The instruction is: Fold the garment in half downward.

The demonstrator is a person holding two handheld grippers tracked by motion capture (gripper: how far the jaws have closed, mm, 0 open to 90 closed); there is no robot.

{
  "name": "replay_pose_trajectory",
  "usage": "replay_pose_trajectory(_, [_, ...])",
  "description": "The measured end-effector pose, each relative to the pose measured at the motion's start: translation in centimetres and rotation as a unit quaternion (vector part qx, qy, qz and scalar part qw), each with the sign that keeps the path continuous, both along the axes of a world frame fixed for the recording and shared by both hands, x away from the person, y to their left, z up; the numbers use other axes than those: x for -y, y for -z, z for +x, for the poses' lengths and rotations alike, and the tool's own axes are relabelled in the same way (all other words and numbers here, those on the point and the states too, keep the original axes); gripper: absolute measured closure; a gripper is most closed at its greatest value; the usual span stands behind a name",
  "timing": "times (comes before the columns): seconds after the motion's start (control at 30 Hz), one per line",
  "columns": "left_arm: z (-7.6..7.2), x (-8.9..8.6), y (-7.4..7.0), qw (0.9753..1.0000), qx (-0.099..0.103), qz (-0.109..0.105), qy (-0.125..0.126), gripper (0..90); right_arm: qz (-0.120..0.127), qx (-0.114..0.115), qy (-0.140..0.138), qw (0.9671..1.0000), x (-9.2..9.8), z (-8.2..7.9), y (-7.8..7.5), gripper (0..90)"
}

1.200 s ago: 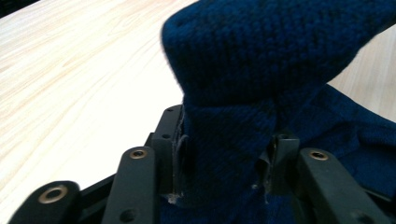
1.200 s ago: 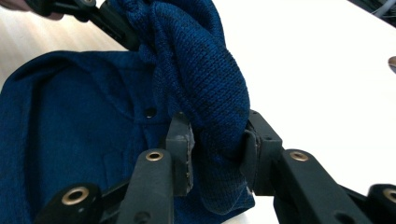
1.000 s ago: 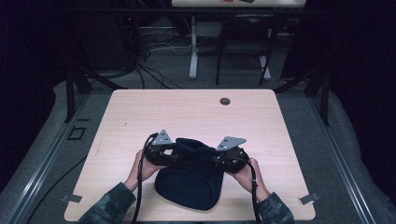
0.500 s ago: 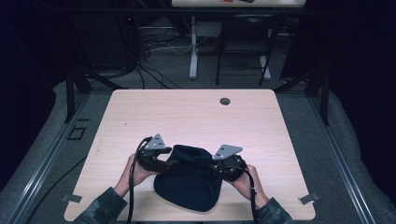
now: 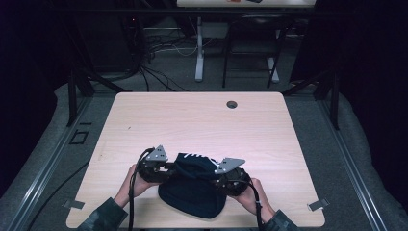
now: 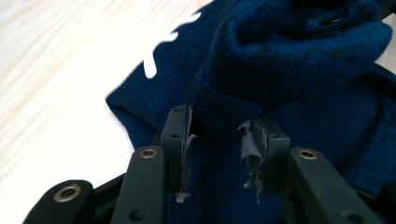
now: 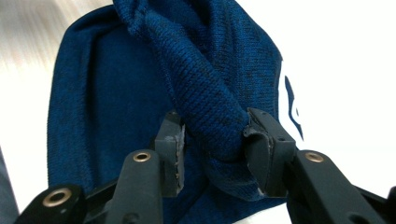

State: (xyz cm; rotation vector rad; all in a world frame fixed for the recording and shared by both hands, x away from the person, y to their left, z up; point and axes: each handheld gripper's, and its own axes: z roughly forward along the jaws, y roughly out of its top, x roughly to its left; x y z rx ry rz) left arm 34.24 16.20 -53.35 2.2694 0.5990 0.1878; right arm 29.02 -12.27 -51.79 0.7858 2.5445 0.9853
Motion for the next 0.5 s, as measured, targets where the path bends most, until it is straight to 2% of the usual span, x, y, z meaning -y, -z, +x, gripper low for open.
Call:
replay_pose_trajectory(0.13, [-0.1, -0.1, 0.4, 1.0, -0.003, 0.0, -0.002, 64.1, -0.012, -0.003, -0.009, 0.9999, -0.2, -0.3, 0.3, 59.6])
replay_pose_trajectory(0.27, [-0.3, 0.2, 0.8, 0.9999, -0.01, 0.012, 0.002, 66.7, -0.012, -0.013, -0.012, 0.9998, -0.4, -0.5, 0.8, 59.0])
replay_pose_trajectory(0.37, [-0.2, 0.0, 1.0, 0.9998, -0.017, 0.012, 0.0, 63.4, -0.007, -0.028, -0.017, 0.9994, -0.5, -0.7, 1.3, 56.6])
replay_pose_trajectory(0.5, [-0.2, -0.5, 0.8, 0.9996, -0.022, 0.017, -0.004, 56.3, -0.021, -0.036, -0.026, 0.9988, -0.7, -0.9, 1.6, 52.5])
